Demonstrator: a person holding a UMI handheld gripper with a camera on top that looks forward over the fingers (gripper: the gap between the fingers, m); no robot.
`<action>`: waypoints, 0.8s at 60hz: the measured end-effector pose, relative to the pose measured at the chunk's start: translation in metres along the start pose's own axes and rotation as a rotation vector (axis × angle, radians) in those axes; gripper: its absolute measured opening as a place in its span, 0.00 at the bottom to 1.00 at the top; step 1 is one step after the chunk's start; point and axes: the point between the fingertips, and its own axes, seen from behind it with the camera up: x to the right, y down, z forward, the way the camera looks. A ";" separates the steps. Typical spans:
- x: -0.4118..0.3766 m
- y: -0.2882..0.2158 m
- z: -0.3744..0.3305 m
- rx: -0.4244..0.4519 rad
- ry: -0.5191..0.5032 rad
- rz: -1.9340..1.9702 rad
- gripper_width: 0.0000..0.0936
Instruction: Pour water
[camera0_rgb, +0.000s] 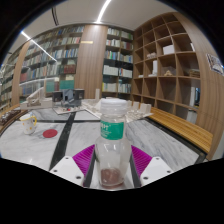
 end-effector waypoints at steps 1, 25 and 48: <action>0.000 0.000 0.001 0.000 -0.002 0.002 0.61; 0.005 -0.037 0.005 0.030 0.120 -0.063 0.45; -0.080 -0.256 0.051 0.271 0.452 -0.825 0.45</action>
